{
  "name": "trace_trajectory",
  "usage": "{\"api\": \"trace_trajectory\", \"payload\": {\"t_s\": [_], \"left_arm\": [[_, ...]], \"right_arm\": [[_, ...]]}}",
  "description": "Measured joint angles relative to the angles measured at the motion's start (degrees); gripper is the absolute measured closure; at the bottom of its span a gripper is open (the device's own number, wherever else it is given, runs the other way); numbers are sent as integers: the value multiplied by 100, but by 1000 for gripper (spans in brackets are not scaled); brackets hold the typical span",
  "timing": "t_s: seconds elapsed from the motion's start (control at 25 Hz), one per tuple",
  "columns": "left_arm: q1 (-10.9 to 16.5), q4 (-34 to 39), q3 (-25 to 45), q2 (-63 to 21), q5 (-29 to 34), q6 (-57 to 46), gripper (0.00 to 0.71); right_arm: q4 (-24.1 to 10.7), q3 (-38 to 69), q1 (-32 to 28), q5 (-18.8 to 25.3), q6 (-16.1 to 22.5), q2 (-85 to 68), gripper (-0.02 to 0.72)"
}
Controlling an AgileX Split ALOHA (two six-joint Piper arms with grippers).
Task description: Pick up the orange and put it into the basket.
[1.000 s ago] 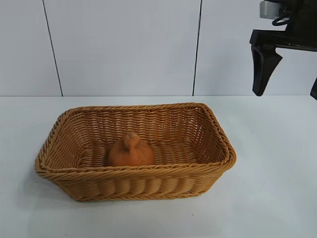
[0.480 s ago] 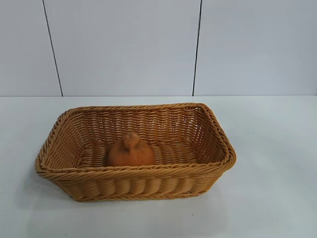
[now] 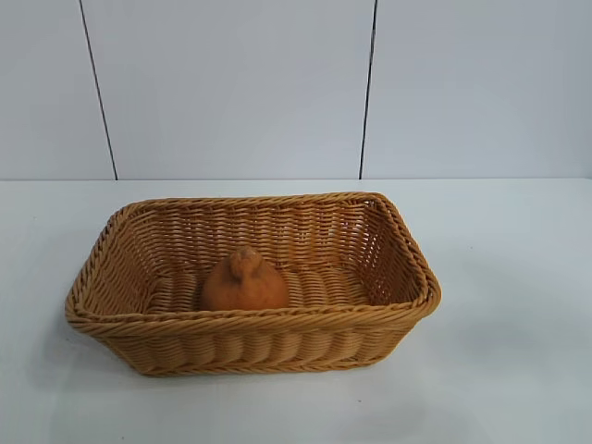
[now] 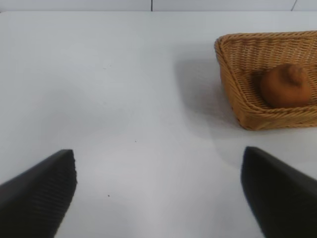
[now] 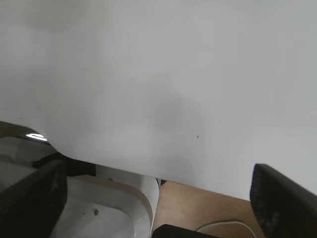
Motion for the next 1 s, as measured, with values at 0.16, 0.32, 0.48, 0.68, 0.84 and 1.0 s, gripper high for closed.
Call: {"api": "trace_trajectory", "payload": {"t_s": [0.16,0.32,0.48,0.68,0.84,1.0], "left_arm": [[0,0,0,0,0,0,66],[0,0,0,0,0,-30,66],[0,0,0,0,0,0,66],[0,0,0,0,0,0,66],[0,18,0,0,0,-30,66],[0,28,0,0,0,0,66]], "right_arm": [[45,11,-278,0,104,-355,10],[44,11,-967,7,119,-633,10],[44,11,-1217,7,125,-1304,10],[50,11,-1217,6,125,-2327,10],[55,11,-1198,20,125,-2499,10],[90,35,-1121,11,125,-2511,10]]}}
